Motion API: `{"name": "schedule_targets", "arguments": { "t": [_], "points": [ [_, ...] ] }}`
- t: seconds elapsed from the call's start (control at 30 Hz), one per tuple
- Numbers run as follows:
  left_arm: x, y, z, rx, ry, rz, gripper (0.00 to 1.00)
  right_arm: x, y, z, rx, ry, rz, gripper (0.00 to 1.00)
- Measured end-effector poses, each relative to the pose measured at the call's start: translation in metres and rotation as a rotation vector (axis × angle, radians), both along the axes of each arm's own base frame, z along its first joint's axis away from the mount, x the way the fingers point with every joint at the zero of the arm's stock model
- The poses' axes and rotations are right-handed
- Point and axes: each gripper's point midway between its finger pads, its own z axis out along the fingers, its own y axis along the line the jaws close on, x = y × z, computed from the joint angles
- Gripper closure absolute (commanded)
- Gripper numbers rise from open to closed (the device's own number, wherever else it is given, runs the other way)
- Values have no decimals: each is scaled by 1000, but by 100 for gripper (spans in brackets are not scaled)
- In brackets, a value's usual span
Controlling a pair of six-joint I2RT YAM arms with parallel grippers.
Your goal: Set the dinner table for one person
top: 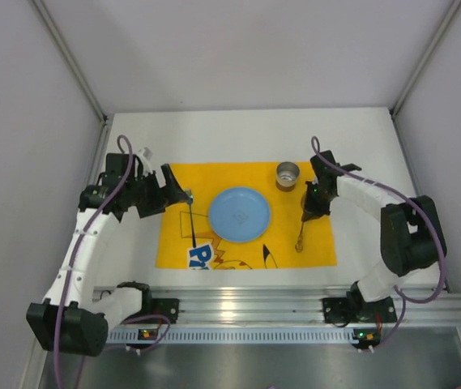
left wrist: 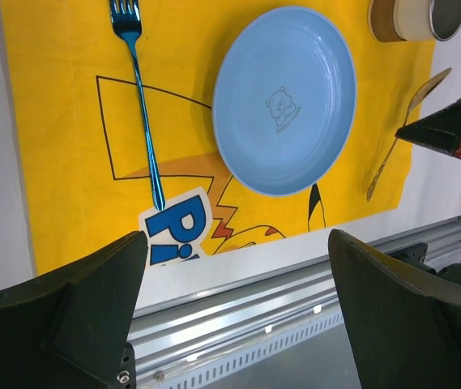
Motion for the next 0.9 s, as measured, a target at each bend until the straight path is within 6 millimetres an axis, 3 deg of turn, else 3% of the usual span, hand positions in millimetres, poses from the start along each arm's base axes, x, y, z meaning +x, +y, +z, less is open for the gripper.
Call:
{"name": "schedule_targets", "arguments": {
  "t": [0.17,0.27,0.3,0.4,0.47,0.6,0.7,0.77,0.83,0.87,0.9],
  "points": [
    [-19,4,14,-3,-32,23,2,20,12,-7,-10,-13,43,100],
    [-30,6,19,-1,-44,36,2,26,16,-12,-34,-21,74,79],
    [-34,7,20,-2,-46,39,2,27,17,-13,-44,-21,81,60],
    [-43,8,20,1,-42,43,2,26,16,-16,-77,-25,99,41],
    [-47,9,19,4,-36,44,2,27,13,-16,-102,-29,96,35],
    [-52,11,18,13,-24,48,2,25,2,-12,-157,-37,84,34],
    [-53,13,15,25,-7,51,2,24,-6,14,-183,-100,64,34],
    [-52,14,14,37,12,48,2,24,-11,49,-179,-205,45,34],
    [-47,15,19,51,16,47,2,19,-12,97,-143,-355,28,31],
    [-44,16,23,60,17,47,2,14,-12,121,-115,-435,25,27],
    [-39,18,33,73,9,50,2,4,-10,154,-61,-545,28,5]
  ]
}}
